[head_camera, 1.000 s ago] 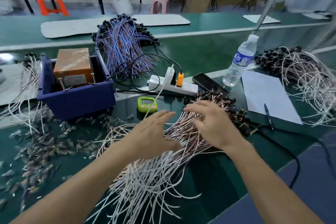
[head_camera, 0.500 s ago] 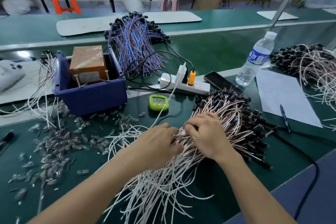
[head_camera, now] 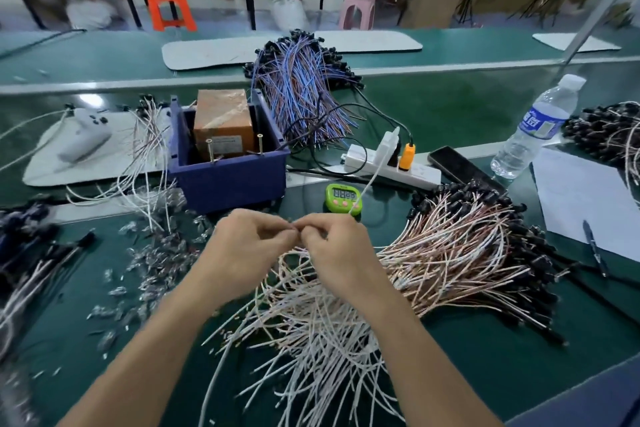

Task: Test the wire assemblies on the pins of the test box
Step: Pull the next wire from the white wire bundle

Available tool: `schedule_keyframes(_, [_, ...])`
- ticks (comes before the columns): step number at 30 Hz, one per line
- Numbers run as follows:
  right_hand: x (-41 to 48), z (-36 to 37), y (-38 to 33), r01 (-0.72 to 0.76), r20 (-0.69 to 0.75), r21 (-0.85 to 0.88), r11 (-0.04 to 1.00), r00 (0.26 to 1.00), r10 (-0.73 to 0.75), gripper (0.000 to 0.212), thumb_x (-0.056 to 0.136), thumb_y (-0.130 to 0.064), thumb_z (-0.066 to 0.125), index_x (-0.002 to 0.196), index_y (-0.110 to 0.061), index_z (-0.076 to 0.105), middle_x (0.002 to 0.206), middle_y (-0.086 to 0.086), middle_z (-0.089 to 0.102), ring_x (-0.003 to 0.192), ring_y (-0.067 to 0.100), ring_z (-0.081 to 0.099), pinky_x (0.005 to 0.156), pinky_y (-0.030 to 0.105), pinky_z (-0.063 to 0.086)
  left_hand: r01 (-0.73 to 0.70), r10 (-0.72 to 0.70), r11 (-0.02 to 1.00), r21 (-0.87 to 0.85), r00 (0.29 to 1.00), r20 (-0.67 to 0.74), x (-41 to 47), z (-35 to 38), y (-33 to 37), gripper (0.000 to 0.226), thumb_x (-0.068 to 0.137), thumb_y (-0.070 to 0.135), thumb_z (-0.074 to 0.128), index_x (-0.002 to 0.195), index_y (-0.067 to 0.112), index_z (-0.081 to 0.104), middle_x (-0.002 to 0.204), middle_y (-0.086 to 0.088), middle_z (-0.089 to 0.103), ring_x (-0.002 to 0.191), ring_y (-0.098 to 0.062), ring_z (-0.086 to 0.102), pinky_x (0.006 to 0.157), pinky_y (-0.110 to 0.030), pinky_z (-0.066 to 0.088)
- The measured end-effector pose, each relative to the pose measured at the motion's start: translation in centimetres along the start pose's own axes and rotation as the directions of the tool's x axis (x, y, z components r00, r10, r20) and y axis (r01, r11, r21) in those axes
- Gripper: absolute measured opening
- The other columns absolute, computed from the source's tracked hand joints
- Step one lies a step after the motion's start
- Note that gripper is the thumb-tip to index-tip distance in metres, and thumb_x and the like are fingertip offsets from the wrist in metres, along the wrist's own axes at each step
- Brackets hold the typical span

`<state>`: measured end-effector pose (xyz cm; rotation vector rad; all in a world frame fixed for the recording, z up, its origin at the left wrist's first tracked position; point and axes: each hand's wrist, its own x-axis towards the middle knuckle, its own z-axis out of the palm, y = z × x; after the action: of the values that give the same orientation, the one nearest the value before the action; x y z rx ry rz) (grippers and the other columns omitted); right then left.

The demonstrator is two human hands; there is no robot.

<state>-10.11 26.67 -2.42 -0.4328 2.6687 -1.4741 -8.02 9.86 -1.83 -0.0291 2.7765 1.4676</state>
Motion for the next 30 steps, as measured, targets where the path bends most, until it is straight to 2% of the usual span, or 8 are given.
schedule_keyframes(4, [1.4, 3.5, -3.7, 0.037, 0.140, 0.004, 0.999, 0.989, -0.038, 0.027, 0.091, -0.018, 0.053, 0.096, -0.026, 0.079, 0.076, -0.011, 0.072, 0.063, 0.001, 0.060, 0.055, 0.009, 0.040, 0.095, -0.092, 0.995, 0.024, 0.989, -0.118, -1.4, -4.1, -1.8, 0.020, 0.095, 0.036, 0.069, 0.079, 0.033, 0.080, 0.068, 0.008, 0.075, 0.063, -0.016, 0.071, 0.067, -0.043, 0.062])
schedule_keyframes(9, [2.9, 8.5, -8.2, 0.056, 0.332, 0.035, 0.998, 0.941, -0.065, 0.028, 0.090, -0.017, 0.050, 0.092, -0.028, 0.076, 0.075, -0.005, 0.072, 0.055, 0.010, 0.056, 0.050, 0.024, 0.044, 0.224, -0.151, 0.962, 0.154, 0.913, -0.379, -4.0, -8.8, -4.4, 0.037, 0.095, 0.051, 0.064, 0.068, 0.028, 0.075, 0.048, 0.004, 0.062, 0.038, -0.006, 0.048, 0.042, -0.024, 0.038])
schedule_keyframes(13, [3.5, 13.4, -10.9, 0.087, 0.393, 0.054, 0.995, 0.914, -0.101, 0.034, 0.093, -0.014, 0.053, 0.113, -0.031, 0.075, 0.097, -0.007, 0.076, 0.072, 0.009, 0.066, 0.060, 0.019, 0.050, 0.336, -0.262, 0.939, 0.072, 0.836, -0.482, -6.6, -12.5, -7.4, 0.019, 0.088, 0.021, 0.075, 0.076, 0.035, 0.078, 0.068, 0.020, 0.073, 0.062, 0.005, 0.065, 0.066, -0.021, 0.050])
schedule_keyframes(15, [3.6, 15.7, -11.7, 0.097, 0.445, 0.045, 0.994, 0.889, -0.107, 0.039, 0.094, -0.010, 0.053, 0.118, -0.033, 0.074, 0.102, -0.007, 0.075, 0.074, 0.009, 0.067, 0.056, 0.012, 0.048, 0.356, -0.266, 0.931, 0.081, 0.814, -0.516, -8.3, -14.0, -9.1, 0.042, 0.080, 0.000, 0.073, 0.082, 0.043, 0.075, 0.094, 0.025, 0.071, 0.083, 0.005, 0.066, 0.085, -0.011, 0.046])
schedule_keyframes(22, [5.8, 21.2, -12.6, 0.189, 0.550, -0.102, 0.977, 0.829, -0.103, 0.055, 0.088, 0.006, 0.047, 0.122, -0.030, 0.072, 0.119, -0.005, 0.072, 0.104, 0.007, 0.068, 0.089, 0.017, 0.054, 0.494, -0.314, 0.868, 0.050, 0.623, -0.716, -14.2, -18.5, -14.0, 0.028, 0.082, 0.003, 0.078, 0.089, 0.029, 0.083, 0.070, 0.033, 0.061, 0.069, 0.028, 0.056, 0.064, 0.009, 0.035])
schedule_keyframes(26, [6.3, 24.0, -12.9, 0.335, 0.629, -0.218, 0.917, 0.767, -0.131, 0.066, 0.086, 0.011, 0.045, 0.127, -0.035, 0.068, 0.122, -0.003, 0.066, 0.051, -0.003, 0.059, 0.045, 0.016, 0.044, 0.507, -0.289, 0.861, 0.045, 0.559, -0.777, -15.0, -18.0, -14.4, 0.016, 0.084, 0.019, 0.078, 0.088, 0.034, 0.082, 0.081, 0.017, 0.077, 0.072, 0.003, 0.066, 0.076, -0.019, 0.052])
schedule_keyframes(28, [6.5, 25.0, -13.2, 0.442, 0.657, -0.299, 0.846, 0.738, -0.154, 0.069, 0.081, 0.014, 0.047, 0.128, -0.032, 0.067, 0.120, 0.002, 0.066, 0.070, 0.000, 0.062, 0.057, 0.022, 0.047, 0.476, -0.294, 0.879, 0.019, 0.573, -0.765, -14.9, -17.4, -14.4, 0.012, 0.083, 0.023, 0.077, 0.088, 0.033, 0.081, 0.084, 0.017, 0.078, 0.078, -0.003, 0.070, 0.079, -0.024, 0.054])
schedule_keyframes(30, [6.5, 25.8, -13.4, 0.538, 0.669, -0.342, 0.770, 0.715, -0.202, 0.062, 0.079, 0.012, 0.052, 0.126, -0.027, 0.067, 0.122, 0.002, 0.063, 0.107, 0.018, 0.058, 0.085, 0.031, 0.049, 0.420, -0.271, 0.907, 0.012, 0.608, -0.746, -14.7, -16.7, -14.4, 0.015, 0.080, 0.020, 0.079, 0.089, 0.032, 0.081, 0.085, 0.019, 0.077, 0.079, 0.002, 0.068, 0.078, -0.007, 0.047])
